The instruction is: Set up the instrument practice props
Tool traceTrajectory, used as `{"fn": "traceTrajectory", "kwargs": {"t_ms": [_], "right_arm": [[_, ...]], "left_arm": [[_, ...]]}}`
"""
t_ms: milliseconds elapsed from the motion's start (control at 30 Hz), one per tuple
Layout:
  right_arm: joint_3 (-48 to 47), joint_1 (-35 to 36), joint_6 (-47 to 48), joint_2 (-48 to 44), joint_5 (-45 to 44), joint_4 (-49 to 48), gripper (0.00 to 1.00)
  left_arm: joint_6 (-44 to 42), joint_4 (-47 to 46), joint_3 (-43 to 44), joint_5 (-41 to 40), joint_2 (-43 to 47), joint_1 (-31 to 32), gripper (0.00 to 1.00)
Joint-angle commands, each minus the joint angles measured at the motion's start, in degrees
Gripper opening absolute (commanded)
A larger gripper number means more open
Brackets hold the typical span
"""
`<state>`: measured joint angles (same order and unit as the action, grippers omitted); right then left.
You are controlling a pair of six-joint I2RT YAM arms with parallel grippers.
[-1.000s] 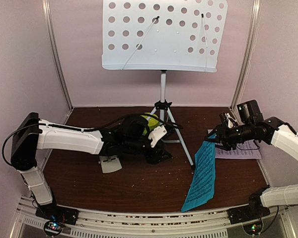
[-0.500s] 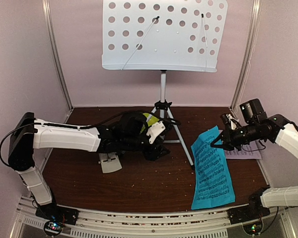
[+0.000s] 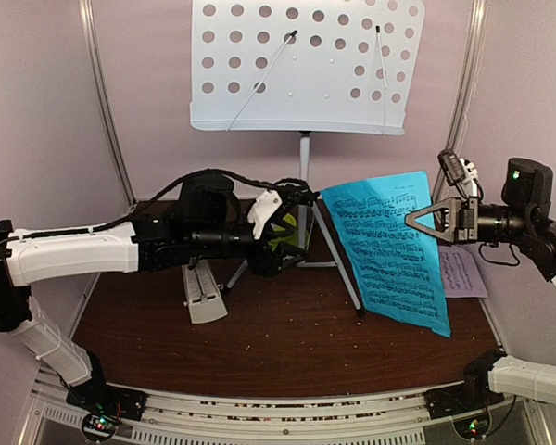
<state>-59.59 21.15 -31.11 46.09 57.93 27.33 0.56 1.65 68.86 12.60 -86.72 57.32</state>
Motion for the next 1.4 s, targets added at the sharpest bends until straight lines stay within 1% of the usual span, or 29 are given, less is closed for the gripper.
{"fn": "traceTrajectory", "kwargs": {"t_ms": [0,67,200,233,267,333,667,967,1367], "right_arm": [[1.56,0.56,-5.28,-2.19,8.73,-14.19,0.00],[1.51,0.68,-6.76,-2.22,9.95,-17.19,0.00],[1.20,0.94,-10.23,-1.82,11.26,-22.57,0.00],[1.11,1.06,-11.02,-1.68,11.57,-23.73,0.00],[0.89,1.06,-11.49,-1.54,11.65,-24.49,0.00],[0.36,1.28,-11.89,-1.14,11.60,-25.61,0.00],[-0.30,2.26,-15.53,0.23,10.99,-31.68,0.00],[-0.17,2.73,-16.38,0.39,9.89,-33.29,0.00],[-0.92,2.87,-17.27,1.61,10.73,-34.50,0.00]], "left_arm": [[-1.10,-1.11,-3.52,5.13,4.90,-0.28,0.70],[-1.13,-1.44,-4.38,6.18,6.12,-0.27,0.72],[-1.75,-0.84,-4.31,8.03,7.20,-0.28,0.74],[-1.90,-0.84,-4.19,8.28,7.38,-0.28,0.85],[-2.11,-0.86,-3.99,8.51,7.50,-0.28,0.89],[-2.30,-0.79,-3.56,8.73,7.69,-0.28,0.91],[-1.79,-1.73,-1.19,10.82,7.00,-0.28,0.91],[-2.73,-1.51,-0.59,12.16,6.92,-0.25,0.89],[-1.86,-1.77,0.64,11.46,5.93,-0.28,0.89]]}}
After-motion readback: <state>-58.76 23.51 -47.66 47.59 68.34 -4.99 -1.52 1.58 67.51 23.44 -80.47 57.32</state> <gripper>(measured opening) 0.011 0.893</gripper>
